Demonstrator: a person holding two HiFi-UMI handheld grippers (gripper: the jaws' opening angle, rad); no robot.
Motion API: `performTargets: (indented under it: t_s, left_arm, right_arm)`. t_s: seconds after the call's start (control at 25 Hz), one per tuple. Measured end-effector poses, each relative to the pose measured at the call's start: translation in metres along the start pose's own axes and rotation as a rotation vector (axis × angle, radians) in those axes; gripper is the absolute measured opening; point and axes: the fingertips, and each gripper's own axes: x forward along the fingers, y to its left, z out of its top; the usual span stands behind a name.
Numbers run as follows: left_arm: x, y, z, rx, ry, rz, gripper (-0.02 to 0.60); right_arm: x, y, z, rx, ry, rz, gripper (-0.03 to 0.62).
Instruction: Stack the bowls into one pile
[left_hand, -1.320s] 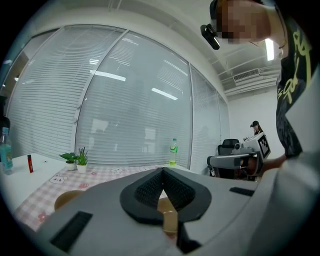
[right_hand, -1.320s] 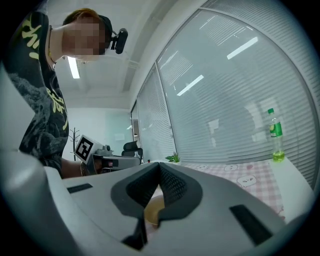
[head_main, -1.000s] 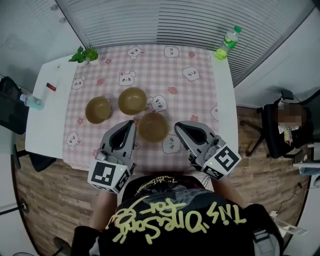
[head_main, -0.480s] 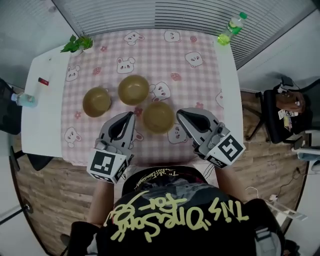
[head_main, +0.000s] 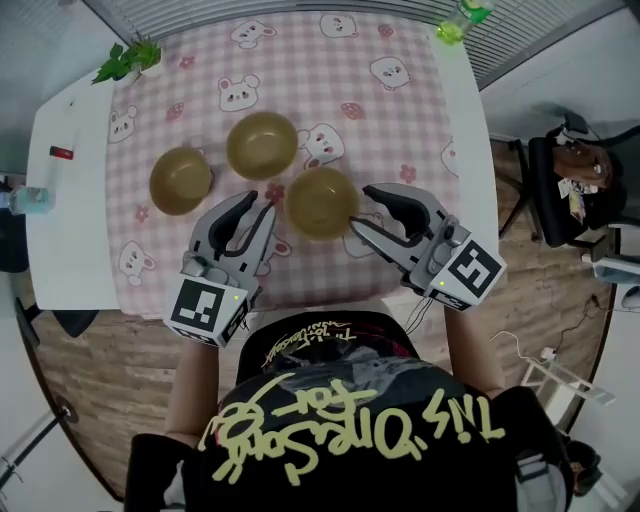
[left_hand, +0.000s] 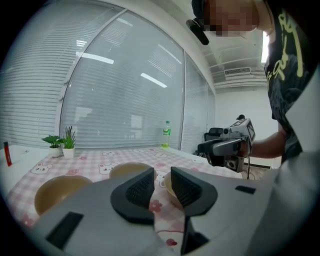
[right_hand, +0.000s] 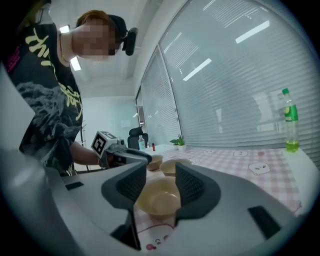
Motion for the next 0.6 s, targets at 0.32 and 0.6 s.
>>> performTargets:
  t_s: [0.32,0.6]
  left_arm:
    - [0.007,-0.018,-0.025,0.090,0.090,-0.143,0.229]
    - [0.017,-0.033,-0.049,0.108,0.165,-0.237,0.310]
  right_arm:
    - [0.003,0.002,-0.039,-0.040,0.149,0.017,0.304]
    - [0.004,0.004,-0.069,-0.061,0.254,0.078,0.336]
